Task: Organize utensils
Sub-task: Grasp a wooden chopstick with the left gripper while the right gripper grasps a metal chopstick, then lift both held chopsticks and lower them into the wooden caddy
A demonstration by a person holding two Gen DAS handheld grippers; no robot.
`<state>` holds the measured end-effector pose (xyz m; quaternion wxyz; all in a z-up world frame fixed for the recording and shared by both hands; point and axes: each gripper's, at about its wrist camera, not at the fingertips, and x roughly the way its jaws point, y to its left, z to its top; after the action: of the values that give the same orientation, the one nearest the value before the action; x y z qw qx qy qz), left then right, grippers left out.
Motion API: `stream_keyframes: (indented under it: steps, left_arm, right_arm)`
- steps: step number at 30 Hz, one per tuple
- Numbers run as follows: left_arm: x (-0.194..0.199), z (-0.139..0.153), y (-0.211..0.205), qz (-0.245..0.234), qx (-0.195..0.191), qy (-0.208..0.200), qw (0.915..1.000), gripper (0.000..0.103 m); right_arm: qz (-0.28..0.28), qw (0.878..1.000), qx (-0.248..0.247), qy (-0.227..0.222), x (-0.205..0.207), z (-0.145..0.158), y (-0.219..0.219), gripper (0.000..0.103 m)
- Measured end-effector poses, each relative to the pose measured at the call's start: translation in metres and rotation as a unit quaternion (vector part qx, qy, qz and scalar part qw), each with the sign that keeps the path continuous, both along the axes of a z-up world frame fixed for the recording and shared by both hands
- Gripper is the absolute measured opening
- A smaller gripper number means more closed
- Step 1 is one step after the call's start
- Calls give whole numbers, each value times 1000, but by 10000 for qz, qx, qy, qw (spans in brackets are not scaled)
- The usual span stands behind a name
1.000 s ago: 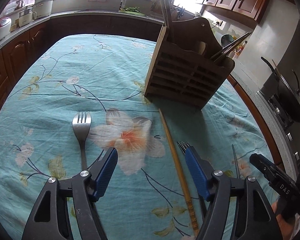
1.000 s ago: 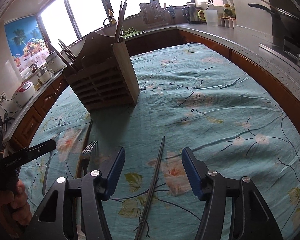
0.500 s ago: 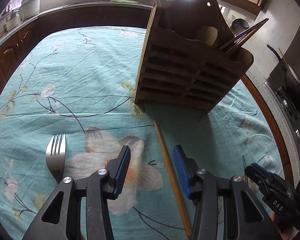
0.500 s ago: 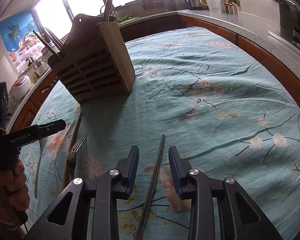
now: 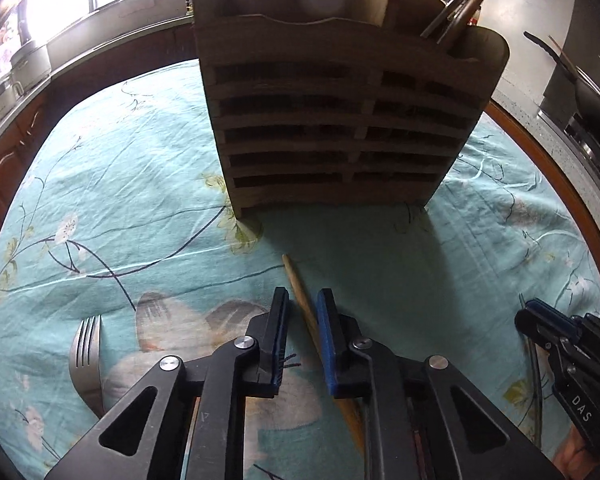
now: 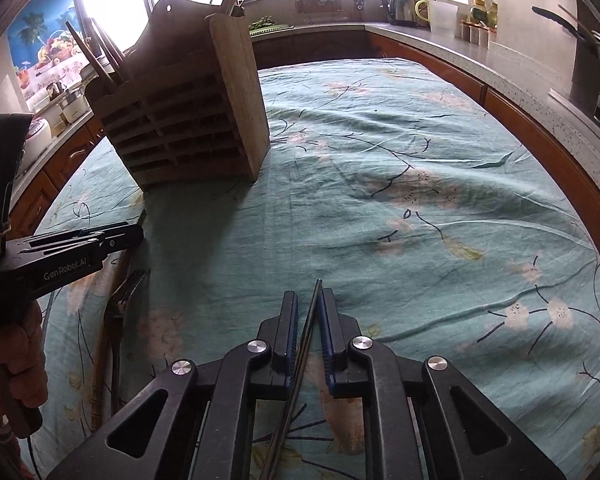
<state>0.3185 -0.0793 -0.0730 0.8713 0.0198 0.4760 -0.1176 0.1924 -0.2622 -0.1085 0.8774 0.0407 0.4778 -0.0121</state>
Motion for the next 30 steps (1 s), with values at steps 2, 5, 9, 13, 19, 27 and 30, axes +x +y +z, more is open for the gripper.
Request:
stream_keyframes:
  steps: [2, 5, 9, 13, 19, 27, 30]
  left_arm:
    - [0, -2, -1, -48, -22, 0, 10000, 7]
    - [0, -5, 1, -90, -183, 31, 9998, 4]
    - [-13, 2, 8, -41, -439, 31, 9990, 4]
    - [-27, 14, 18, 17, -693, -87, 9976, 4]
    - [-58, 49, 39, 87, -958, -490, 9942, 4]
    - [-107, 99, 79, 181, -1407, -1012, 9847, 4]
    - [-122, 114, 92, 209, -1503, -1193, 9812, 4]
  right_arm:
    - [-47, 9999, 132, -3, 1, 0, -3, 7]
    - [-112, 9991, 403, 22, 1, 1, -9, 5]
    - [-118, 9983, 562, -85, -5, 11, -10, 4]
    - [-96, 9975, 637, -289, -11, 29, -8, 4]
    - [-61, 9951, 712, -682, -21, 61, -6, 4]
    - [44, 9876, 788, -1356, -31, 116, -3, 4]
    - [89, 9841, 772, -1594, -32, 134, -1, 4]
